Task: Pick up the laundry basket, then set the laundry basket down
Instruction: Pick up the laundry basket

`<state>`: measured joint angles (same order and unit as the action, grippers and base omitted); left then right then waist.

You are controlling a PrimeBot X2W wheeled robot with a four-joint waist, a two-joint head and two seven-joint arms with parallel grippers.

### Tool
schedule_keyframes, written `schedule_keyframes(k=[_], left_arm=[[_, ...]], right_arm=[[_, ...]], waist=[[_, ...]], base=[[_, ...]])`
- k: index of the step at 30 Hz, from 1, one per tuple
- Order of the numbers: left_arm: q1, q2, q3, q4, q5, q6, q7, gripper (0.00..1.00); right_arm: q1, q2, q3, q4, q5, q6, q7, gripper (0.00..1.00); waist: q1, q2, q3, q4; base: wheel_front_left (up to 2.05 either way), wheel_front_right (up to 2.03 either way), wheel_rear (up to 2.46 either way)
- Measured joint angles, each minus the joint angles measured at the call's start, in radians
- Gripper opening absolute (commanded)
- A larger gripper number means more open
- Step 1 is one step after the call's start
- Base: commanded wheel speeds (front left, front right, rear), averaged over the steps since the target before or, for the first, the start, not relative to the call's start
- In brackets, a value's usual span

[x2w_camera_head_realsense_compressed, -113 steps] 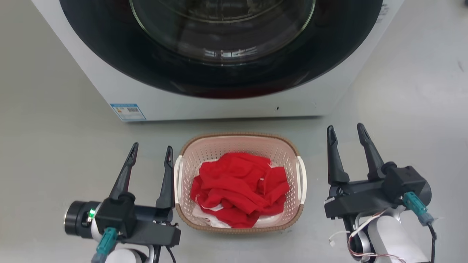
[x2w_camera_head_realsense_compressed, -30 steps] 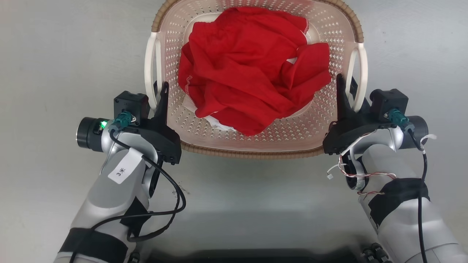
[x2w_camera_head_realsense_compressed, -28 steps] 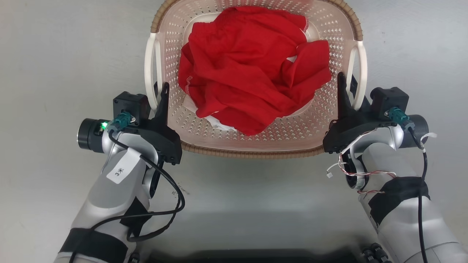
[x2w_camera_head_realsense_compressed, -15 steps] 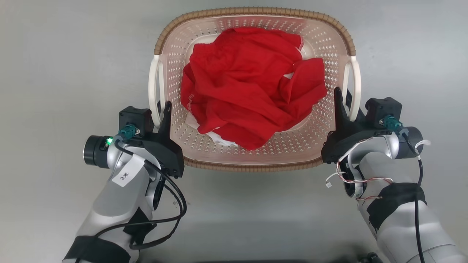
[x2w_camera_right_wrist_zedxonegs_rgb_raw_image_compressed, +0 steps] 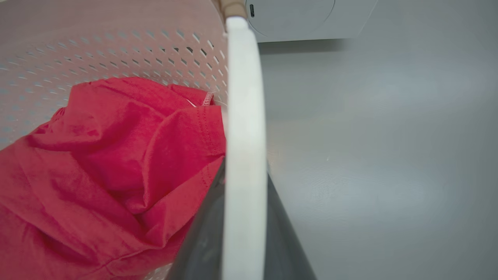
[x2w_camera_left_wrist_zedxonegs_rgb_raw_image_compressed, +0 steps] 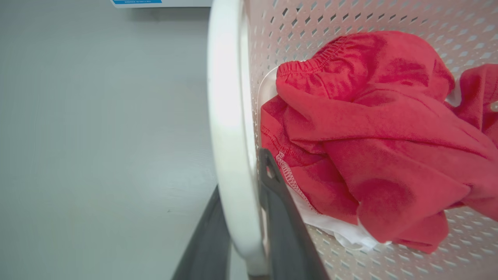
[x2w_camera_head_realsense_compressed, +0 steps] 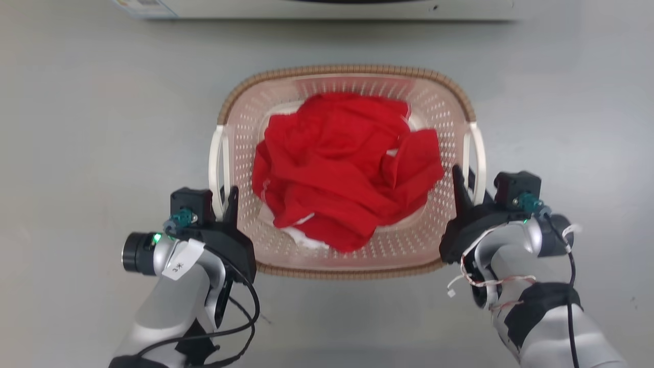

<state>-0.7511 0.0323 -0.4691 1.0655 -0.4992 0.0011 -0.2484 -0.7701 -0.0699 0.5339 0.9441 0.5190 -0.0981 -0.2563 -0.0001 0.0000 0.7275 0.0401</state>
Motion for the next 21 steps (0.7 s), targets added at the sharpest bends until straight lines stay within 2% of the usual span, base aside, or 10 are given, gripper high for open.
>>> schedule_keyframes(k=[8,21], left_arm=[[0.070,-0.003,-0.027,0.052,-0.050,-0.003,0.026,0.00],[0.205,-0.005,-0.055,0.132,-0.107,-0.037,0.098,0.00]], right_arm=[[0.070,0.005,0.085,0.034,0.085,0.000,0.050,0.00],[0.210,0.008,0.224,0.040,0.246,-0.008,0.187,0.00]], waist=[[-0.0001,0.0000,-0.114,0.003],[-0.0002,-0.0001,-0.320,0.007]], base=[[0.00,0.00,0.00],[0.00,0.00,0.00]])
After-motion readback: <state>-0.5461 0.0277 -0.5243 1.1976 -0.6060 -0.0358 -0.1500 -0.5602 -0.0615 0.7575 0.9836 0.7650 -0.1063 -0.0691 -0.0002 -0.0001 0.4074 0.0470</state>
